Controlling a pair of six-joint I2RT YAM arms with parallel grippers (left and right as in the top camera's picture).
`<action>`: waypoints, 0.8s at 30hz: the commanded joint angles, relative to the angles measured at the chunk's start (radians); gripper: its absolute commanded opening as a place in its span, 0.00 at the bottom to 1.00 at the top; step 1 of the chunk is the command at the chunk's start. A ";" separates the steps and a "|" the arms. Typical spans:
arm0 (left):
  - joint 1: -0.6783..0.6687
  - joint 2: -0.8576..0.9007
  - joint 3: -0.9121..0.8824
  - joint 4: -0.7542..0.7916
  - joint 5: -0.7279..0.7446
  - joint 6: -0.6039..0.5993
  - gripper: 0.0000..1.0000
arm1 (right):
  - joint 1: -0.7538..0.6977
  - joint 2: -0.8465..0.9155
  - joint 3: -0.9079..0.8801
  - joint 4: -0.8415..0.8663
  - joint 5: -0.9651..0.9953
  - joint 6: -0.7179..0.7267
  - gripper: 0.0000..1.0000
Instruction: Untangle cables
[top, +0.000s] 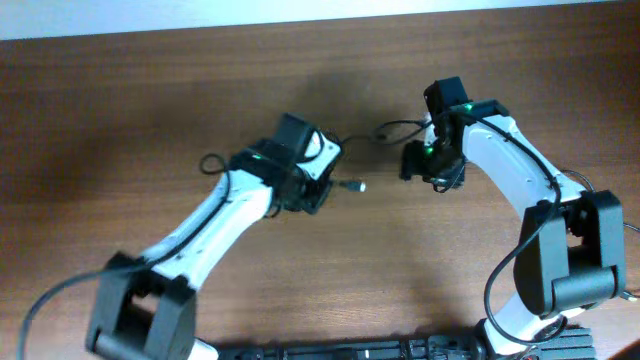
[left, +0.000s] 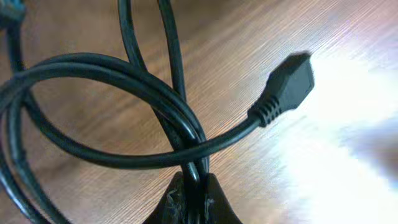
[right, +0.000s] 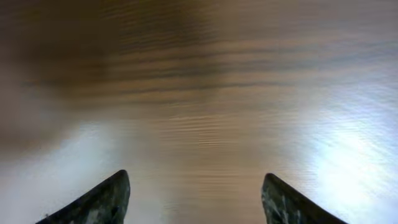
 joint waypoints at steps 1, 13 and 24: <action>0.063 -0.051 0.018 0.000 0.253 -0.009 0.00 | -0.004 0.004 0.006 0.011 -0.486 -0.352 0.71; 0.229 -0.050 0.018 0.245 0.672 -0.649 0.00 | -0.004 0.003 0.006 0.136 -0.969 -0.485 0.74; 0.229 -0.050 0.018 0.380 0.839 -0.801 0.00 | 0.043 0.003 0.007 0.219 -1.135 -0.477 0.50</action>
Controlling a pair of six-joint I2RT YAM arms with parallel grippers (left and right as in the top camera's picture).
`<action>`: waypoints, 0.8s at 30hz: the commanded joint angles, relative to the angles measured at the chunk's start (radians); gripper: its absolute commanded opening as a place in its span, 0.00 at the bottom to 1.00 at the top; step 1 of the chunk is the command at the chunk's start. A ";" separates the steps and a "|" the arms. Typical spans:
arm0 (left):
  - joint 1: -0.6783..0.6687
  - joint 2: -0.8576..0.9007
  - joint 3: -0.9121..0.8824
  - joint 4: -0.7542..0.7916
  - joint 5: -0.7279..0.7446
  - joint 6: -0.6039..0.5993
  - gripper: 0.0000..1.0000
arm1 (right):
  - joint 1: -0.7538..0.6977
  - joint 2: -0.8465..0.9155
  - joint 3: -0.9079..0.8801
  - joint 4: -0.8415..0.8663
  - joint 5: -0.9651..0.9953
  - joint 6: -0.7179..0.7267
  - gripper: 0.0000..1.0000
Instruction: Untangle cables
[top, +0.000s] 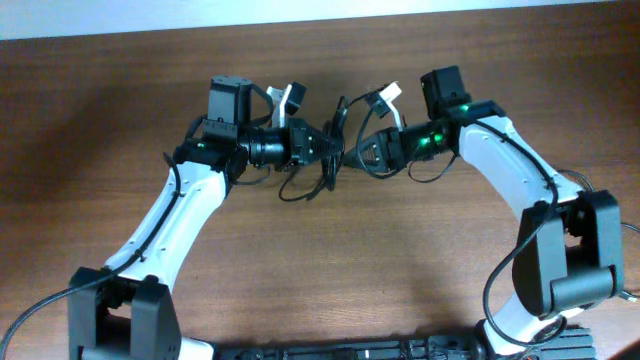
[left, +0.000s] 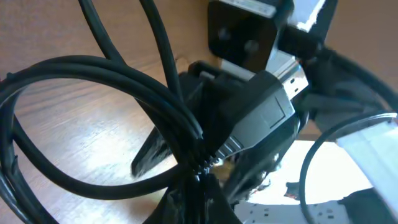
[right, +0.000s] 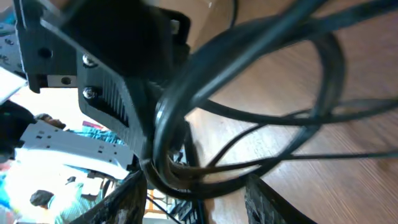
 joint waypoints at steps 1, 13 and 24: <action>0.001 -0.013 0.013 0.011 0.030 -0.065 0.00 | 0.019 0.003 0.006 0.009 -0.047 -0.011 0.50; 0.001 -0.013 0.013 0.012 0.090 -0.171 0.00 | 0.019 0.003 0.006 0.022 -0.069 0.034 0.04; 0.128 -0.034 0.013 -0.555 -0.749 0.418 0.00 | -0.122 -0.051 0.038 -0.175 1.098 0.434 0.04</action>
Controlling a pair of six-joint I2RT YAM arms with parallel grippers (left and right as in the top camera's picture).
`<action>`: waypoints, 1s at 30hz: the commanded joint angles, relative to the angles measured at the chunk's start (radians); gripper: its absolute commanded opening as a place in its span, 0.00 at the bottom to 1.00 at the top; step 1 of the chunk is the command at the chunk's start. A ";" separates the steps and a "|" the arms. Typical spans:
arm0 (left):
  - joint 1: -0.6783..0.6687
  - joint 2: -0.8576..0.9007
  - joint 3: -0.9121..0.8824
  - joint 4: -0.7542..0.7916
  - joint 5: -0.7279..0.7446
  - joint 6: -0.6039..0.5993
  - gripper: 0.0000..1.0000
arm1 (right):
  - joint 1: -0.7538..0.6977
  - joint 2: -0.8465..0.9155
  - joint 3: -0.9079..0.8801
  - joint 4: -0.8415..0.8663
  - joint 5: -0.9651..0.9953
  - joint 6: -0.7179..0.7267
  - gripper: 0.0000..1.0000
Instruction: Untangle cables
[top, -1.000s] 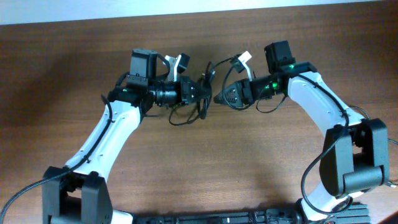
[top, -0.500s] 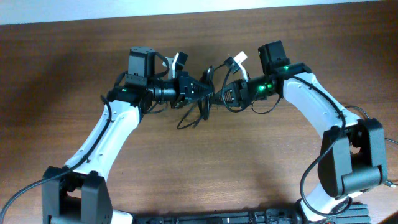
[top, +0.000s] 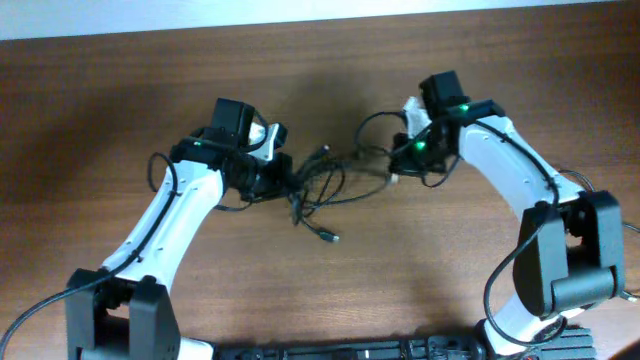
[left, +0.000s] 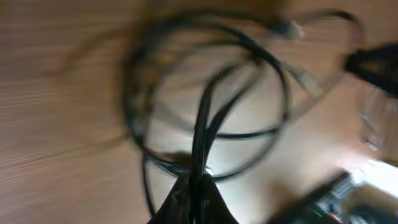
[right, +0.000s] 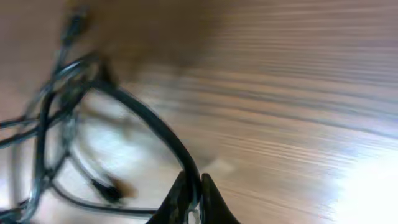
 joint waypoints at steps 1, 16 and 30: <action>0.157 -0.058 0.001 -0.018 -0.188 0.088 0.00 | -0.133 -0.081 0.048 -0.060 0.134 0.010 0.04; 0.806 -0.352 0.001 0.076 -0.189 -0.035 0.00 | -0.752 -0.515 0.068 0.053 0.140 0.042 0.04; 0.843 -0.348 0.001 0.051 -0.200 -0.312 0.00 | -0.783 -0.513 0.068 0.271 -0.635 -0.084 0.04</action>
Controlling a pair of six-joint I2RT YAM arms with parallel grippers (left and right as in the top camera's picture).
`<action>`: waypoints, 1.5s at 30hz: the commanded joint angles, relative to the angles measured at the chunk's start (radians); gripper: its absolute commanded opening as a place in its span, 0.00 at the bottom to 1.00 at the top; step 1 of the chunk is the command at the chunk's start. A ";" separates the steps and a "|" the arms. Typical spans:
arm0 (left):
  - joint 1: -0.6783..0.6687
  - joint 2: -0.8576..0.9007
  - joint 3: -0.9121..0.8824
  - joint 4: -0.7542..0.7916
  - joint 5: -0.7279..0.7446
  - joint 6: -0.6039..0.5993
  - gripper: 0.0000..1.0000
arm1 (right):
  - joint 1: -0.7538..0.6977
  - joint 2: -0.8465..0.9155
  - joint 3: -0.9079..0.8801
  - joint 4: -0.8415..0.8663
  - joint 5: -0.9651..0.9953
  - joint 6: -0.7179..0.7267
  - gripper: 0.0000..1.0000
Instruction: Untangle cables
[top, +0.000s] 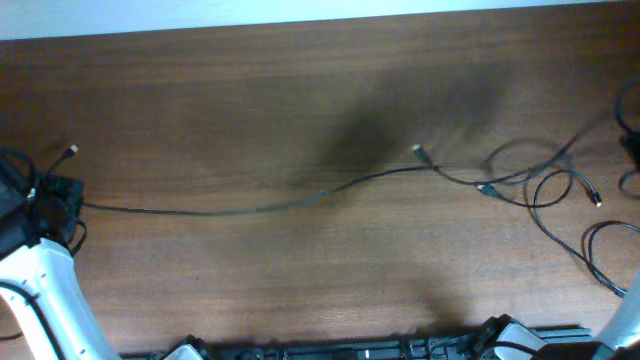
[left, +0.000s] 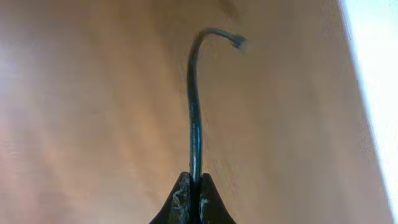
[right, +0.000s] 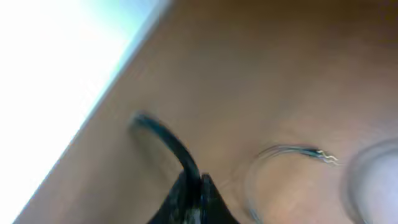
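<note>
A thin black cable (top: 250, 209) lies stretched across the table from the far left to the right of centre, with a plug (top: 418, 152) near that end. My left gripper (left: 194, 182) is shut on a black cable (left: 193, 112) whose short free end (left: 239, 42) curls ahead of it. The left arm (top: 40, 270) is at the table's left edge. My right gripper (right: 193, 185) is shut on another black cable (right: 168, 140). Only a dark bit of the right arm (top: 632, 150) shows at the right edge. Loose cable loops (top: 545, 185) lie on the right side.
The brown wooden table (top: 300, 90) fills the overhead view. A further cable loop (top: 600, 255) lies near the right front. A thin cable with bare wire ends (right: 298, 150) shows in the right wrist view. The table's edge (right: 118, 62) is close to the right gripper.
Both arms have moved from the middle out to the table's left and right edges. The knot of cables between them is gone; one cable now lies drawn out long, with loops on the right.
At first my left gripper held a bunch of black cable left of centre, while the right was open over bare wood. Then both faced each other, lifted, the right jaws around the bunch. Then both were shut with the tangle between them. Now the cables are spread apart.
</note>
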 joint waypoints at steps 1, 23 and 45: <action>-0.091 -0.011 0.003 0.103 0.400 0.208 0.00 | 0.134 -0.018 0.021 0.249 -0.954 -0.228 0.04; -0.952 0.335 0.002 0.498 0.790 0.513 0.85 | 0.759 -0.016 0.021 -0.051 -0.501 -0.325 0.04; -0.878 0.220 0.002 0.543 0.808 0.505 0.00 | 0.756 0.021 0.021 -0.302 0.308 -0.132 0.04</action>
